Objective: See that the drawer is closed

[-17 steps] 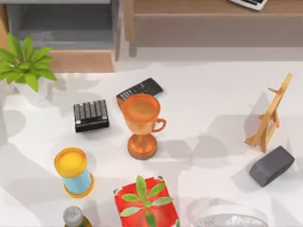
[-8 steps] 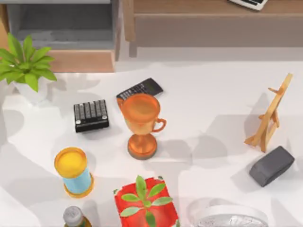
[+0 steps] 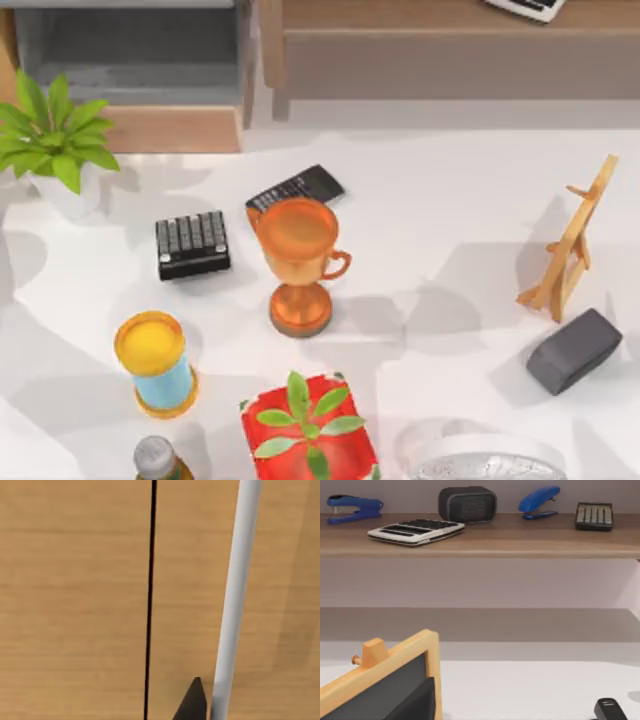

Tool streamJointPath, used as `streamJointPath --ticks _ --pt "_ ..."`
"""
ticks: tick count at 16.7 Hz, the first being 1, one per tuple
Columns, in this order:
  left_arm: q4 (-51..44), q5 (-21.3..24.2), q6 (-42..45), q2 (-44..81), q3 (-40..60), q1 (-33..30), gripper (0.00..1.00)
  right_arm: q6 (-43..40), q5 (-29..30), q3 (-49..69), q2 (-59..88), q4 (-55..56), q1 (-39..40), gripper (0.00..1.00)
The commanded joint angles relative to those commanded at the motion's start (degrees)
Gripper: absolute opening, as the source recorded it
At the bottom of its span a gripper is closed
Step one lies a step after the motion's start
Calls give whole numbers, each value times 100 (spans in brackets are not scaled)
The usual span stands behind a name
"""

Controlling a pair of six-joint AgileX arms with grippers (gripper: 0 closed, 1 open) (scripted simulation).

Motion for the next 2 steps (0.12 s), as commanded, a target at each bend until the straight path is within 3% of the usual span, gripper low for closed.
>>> streamJointPath --ticks 2 --pt "0 0 0 0 0 0 100 0 0 0 0 0 0 100"
